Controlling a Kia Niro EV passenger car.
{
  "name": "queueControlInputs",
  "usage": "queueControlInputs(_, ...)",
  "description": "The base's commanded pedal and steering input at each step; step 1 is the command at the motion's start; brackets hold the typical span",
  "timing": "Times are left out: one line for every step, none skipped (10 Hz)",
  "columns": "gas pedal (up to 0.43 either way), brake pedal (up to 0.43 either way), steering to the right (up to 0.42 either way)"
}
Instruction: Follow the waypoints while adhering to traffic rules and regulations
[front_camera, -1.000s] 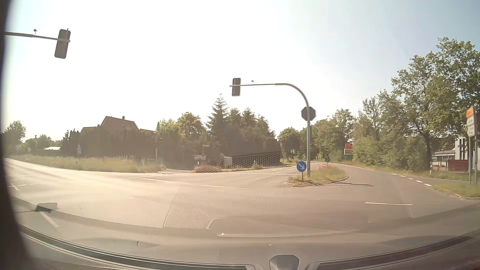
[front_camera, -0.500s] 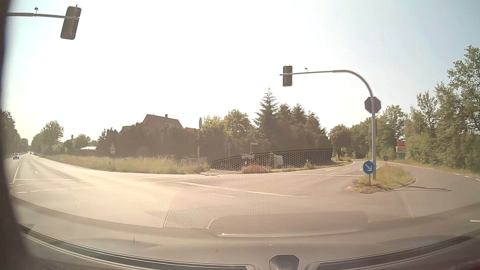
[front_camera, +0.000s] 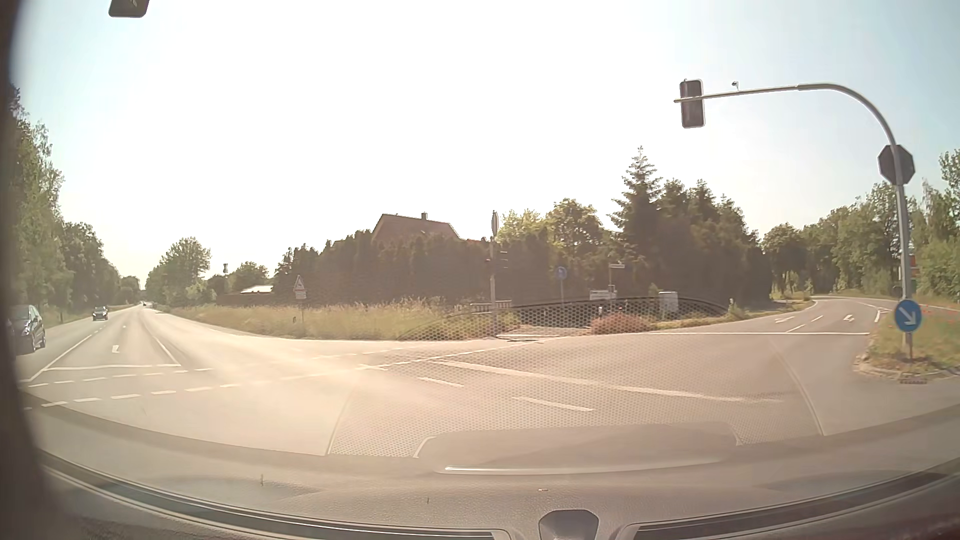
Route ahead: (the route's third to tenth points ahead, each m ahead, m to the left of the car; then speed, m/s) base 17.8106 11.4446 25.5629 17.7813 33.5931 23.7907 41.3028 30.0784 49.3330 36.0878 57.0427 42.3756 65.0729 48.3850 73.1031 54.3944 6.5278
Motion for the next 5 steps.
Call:
queueControlInputs(0.197,0.006,-0.232)
queueControlInputs(0.197,0.006,-0.232)
queueControlInputs(0.209,0.006,-0.23)
queueControlInputs(0.22,0.006,-0.224)
queueControlInputs(0.248,0.006,-0.216)
